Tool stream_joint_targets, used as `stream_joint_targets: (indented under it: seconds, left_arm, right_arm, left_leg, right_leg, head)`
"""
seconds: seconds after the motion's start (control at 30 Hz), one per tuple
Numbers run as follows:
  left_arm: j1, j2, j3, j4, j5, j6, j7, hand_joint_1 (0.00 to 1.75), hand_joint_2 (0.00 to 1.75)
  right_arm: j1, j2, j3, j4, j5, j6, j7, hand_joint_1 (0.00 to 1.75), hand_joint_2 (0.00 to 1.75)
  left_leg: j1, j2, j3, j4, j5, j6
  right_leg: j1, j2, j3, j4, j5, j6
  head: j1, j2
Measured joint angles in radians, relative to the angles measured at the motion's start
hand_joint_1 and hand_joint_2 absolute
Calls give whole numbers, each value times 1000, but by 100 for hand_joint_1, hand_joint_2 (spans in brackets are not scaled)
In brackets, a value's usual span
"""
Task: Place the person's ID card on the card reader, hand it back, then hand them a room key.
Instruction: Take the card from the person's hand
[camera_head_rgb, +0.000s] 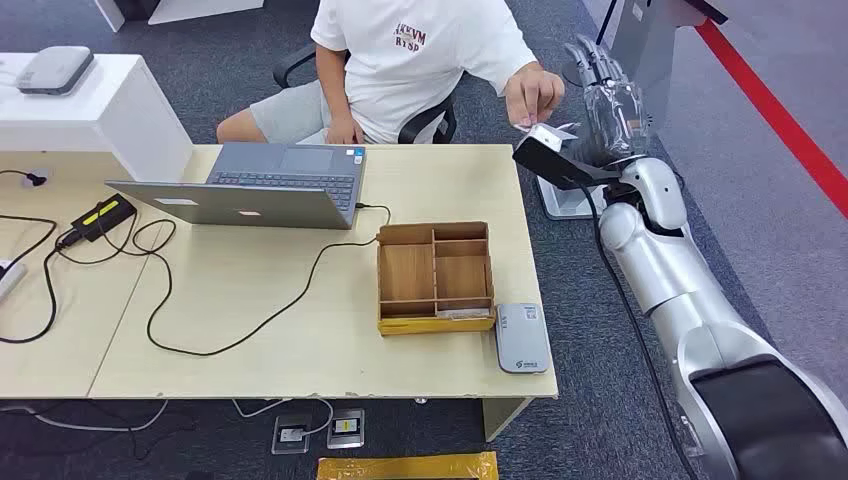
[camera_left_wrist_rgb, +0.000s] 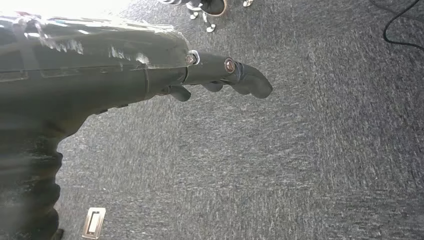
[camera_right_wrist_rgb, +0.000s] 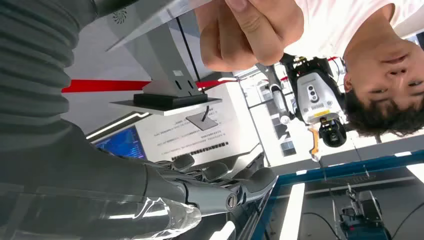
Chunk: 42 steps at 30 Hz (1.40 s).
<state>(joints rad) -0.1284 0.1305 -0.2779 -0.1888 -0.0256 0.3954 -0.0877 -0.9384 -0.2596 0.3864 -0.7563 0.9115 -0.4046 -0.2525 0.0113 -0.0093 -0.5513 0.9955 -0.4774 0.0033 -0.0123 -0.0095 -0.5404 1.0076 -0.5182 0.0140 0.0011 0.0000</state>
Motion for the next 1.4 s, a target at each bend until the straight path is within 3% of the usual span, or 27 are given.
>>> stream_joint_targets:
  seconds: [0.1, 1.2, 1.4]
  left_arm:
    - [0, 0, -2, 0, 0, 0, -1, 0, 175]
    - [2, 0, -7, 0, 14, 8, -11, 0, 175]
    - [2, -2, -7, 0, 29, 10, -17, 0, 175]
  right_arm:
    - [-1, 1, 4, 7, -5, 6, 0, 175, 175]
    - [-6, 9, 41, 25, -73, 55, -25, 175, 175]
    - [49, -16, 40, -13, -93, 97, 9, 175, 175]
  left_leg:
    - [0, 0, 0, 0, 0, 0]
    - [0, 0, 0, 0, 0, 0]
    - [0, 1, 1, 1, 0, 0]
  right_leg:
    - [0, 0, 0, 0, 0, 0]
    - [0, 1, 0, 0, 0, 0]
    - [0, 1, -1, 0, 0, 0]
  head:
    - [0, 0]
    - [0, 0]
    - [0, 0]
